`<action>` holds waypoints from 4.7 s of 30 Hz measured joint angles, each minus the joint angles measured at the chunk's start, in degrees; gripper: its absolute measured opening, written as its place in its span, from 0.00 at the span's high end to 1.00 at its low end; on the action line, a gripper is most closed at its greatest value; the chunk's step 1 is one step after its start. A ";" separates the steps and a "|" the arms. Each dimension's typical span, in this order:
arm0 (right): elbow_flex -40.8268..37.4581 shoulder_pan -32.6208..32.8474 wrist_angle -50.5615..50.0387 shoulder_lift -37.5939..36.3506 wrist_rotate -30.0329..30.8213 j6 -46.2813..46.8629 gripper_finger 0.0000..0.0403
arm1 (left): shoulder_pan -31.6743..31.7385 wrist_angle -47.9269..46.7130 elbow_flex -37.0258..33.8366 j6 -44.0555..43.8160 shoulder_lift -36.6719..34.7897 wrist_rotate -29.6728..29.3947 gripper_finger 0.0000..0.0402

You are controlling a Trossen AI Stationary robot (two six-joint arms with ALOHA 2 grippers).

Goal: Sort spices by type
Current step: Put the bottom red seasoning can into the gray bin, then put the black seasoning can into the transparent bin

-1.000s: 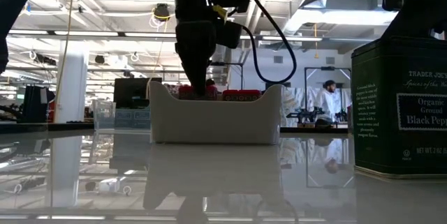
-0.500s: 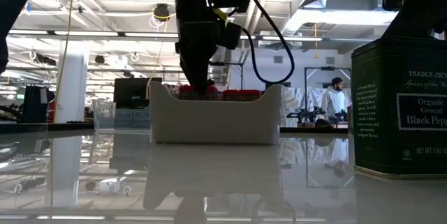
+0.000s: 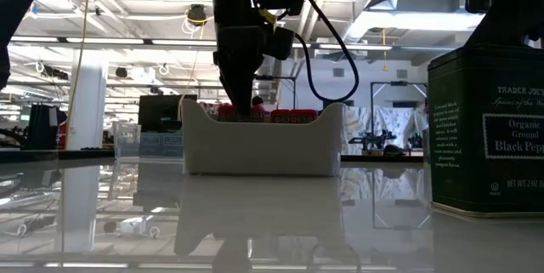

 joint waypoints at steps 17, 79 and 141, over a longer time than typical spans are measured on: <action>0.00 0.00 -0.02 0.02 -0.89 -0.82 0.23 | 0.00 -2.17 -0.04 -0.47 -2.33 -0.10 0.27; 36.75 -14.57 -41.00 24.17 -15.70 -3.13 0.28 | -19.33 11.93 -26.71 -21.90 -39.60 -19.92 0.27; 25.11 8.20 -37.29 17.03 -13.82 6.78 0.28 | -30.71 16.40 34.71 -21.01 26.43 -15.50 0.27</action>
